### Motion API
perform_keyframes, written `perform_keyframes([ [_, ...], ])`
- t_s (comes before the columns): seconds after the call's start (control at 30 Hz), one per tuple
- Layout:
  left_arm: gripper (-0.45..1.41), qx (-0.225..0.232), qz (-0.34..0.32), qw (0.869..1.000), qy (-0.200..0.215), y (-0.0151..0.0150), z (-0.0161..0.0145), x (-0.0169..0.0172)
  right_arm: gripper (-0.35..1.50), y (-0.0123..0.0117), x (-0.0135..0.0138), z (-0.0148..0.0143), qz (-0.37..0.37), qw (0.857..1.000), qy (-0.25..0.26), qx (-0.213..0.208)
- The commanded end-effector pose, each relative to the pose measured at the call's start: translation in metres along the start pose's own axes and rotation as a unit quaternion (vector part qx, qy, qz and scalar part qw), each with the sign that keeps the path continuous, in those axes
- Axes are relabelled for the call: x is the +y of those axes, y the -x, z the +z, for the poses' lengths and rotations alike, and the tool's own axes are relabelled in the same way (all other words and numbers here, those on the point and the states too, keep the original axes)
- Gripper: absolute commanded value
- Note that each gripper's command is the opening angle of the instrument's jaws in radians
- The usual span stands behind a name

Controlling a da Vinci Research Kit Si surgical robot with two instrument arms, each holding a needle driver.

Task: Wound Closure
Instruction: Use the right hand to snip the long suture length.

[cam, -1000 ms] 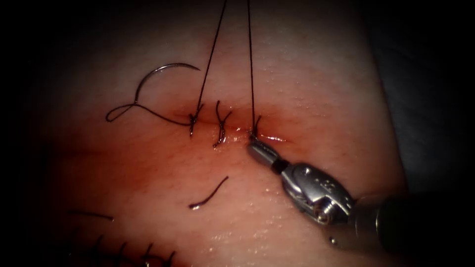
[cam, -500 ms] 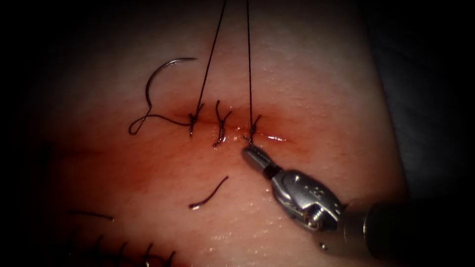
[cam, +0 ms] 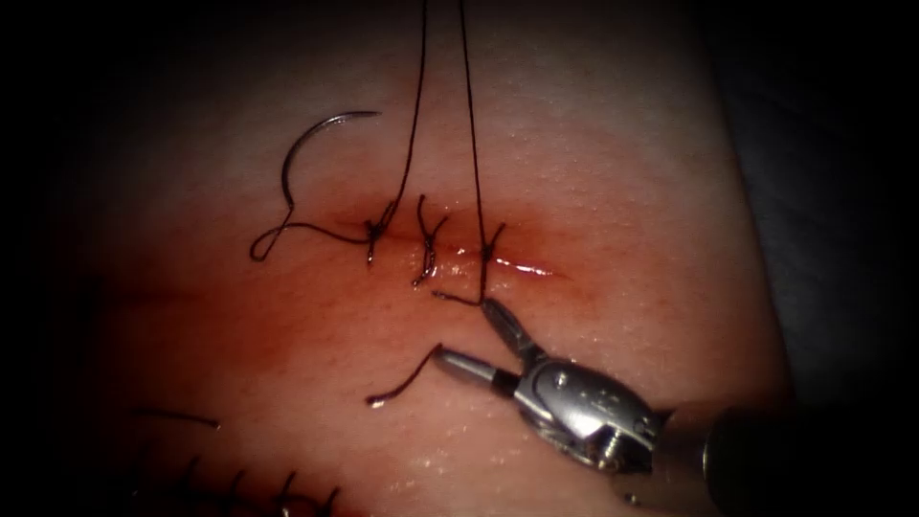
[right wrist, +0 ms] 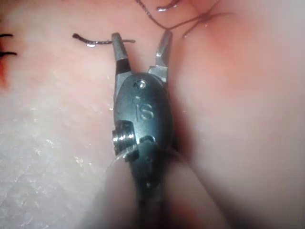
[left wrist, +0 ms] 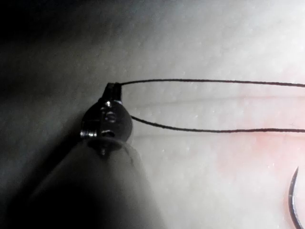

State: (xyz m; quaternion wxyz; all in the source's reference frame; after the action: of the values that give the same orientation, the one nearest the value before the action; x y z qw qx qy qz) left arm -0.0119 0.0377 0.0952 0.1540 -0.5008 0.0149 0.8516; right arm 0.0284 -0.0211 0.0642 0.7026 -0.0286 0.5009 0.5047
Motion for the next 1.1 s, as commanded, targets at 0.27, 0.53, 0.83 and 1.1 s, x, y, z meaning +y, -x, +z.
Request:
perform_keyframes([
  [0.27,-0.45,-0.024,-0.002,0.999,0.028,-0.0041,-0.0088,0.0044,1.47,-0.0029,-0.001,-0.0019,-0.025,0.999,-0.035,0.006],
  [0.53,-0.45,-0.021,0.012,1.0,0.013,-0.0098,-0.0162,0.0088,1.47,-0.0053,-0.0001,-0.0055,-0.124,0.985,-0.098,-0.062],
  [0.83,-0.45,-0.022,0.037,0.999,-0.014,-0.0151,-0.0228,0.0128,1.47,-0.0082,0.0027,-0.0091,-0.164,0.977,-0.114,-0.071],
  [1.1,-0.45,-0.025,0.063,0.997,-0.04,-0.02,-0.0269,0.0155,1.28,-0.011,0.0065,-0.0071,-0.141,0.983,-0.115,-0.014],
])
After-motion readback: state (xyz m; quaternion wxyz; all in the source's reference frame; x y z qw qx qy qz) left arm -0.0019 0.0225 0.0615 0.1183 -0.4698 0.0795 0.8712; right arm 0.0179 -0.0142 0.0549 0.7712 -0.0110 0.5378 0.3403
